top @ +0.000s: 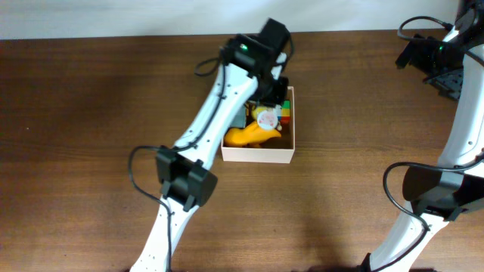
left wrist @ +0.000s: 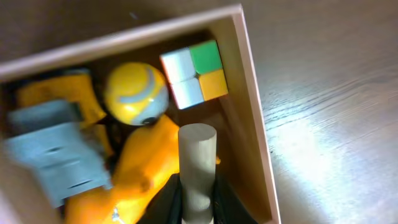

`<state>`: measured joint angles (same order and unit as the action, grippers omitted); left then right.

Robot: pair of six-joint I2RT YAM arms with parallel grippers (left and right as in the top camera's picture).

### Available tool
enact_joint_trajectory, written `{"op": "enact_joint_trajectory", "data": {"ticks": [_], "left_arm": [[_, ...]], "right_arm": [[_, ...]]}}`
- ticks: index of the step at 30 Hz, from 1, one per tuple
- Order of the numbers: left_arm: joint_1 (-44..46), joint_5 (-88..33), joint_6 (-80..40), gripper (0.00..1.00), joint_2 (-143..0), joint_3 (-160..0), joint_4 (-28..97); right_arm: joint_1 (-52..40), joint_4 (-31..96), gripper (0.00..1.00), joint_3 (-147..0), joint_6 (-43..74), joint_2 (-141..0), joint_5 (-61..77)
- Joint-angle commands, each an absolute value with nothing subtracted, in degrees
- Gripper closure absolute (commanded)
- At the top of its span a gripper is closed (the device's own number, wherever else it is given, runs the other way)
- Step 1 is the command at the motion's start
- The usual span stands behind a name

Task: Pack container
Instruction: 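Lift the stick with the left gripper and carry it into the box, then lower the stick into the box and open the left gripper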

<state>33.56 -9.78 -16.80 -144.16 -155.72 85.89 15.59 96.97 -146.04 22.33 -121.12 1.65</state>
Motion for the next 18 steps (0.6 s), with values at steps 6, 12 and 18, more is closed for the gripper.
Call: {"op": "enact_joint_trajectory", "data": {"ticks": [6, 12, 18], "left_arm": [[36.8, -9.1, -18.7, 0.91, -148.4, -156.4, 86.0], [37.1, -9.2, -18.9, 0.91, -149.3, -156.4, 86.0], [37.1, -9.4, -18.9, 0.62, -149.3, -156.4, 86.2]], "right_arm": [[15.4, 97.3, 0.01, -146.1, 22.4, -121.3, 2.0], [15.4, 97.3, 0.01, -146.1, 22.4, -121.3, 2.0], [15.4, 97.3, 0.01, -146.1, 22.4, -121.3, 2.0]]}}
